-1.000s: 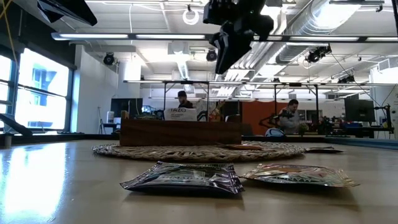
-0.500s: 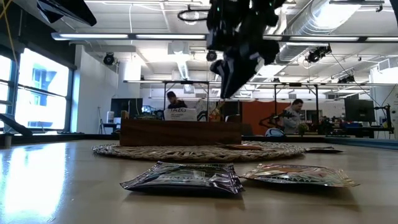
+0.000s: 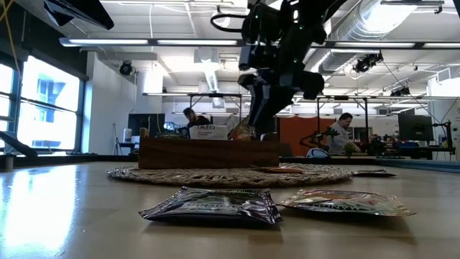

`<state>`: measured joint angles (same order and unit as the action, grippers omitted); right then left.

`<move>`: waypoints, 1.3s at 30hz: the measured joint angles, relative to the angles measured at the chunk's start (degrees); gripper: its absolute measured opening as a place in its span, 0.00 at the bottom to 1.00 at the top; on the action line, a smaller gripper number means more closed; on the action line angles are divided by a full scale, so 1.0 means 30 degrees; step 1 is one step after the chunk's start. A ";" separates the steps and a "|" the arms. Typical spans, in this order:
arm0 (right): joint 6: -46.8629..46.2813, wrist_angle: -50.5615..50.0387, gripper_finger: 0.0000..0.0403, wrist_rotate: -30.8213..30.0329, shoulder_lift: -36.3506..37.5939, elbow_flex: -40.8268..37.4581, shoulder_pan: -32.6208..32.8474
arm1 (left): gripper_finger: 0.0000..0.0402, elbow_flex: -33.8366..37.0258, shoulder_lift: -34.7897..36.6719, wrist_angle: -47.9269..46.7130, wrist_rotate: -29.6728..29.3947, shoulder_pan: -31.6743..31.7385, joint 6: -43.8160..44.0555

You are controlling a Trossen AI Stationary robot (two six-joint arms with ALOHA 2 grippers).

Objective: Pick & Place Tea
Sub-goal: Put the yellow tea bag into the right section of the brown wooden organizer

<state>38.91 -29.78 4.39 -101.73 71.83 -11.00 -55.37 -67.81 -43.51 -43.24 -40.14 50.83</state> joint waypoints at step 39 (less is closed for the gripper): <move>0.1568 0.7139 0.06 0.2898 0.1021 -0.4503 -0.3096 | 0.00 0.0000 0.0000 0.0028 -0.0301 0.0007 0.0007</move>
<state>43.61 -8.36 13.08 -98.67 58.33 -20.29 -55.37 -67.81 -43.42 -44.14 -40.12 50.85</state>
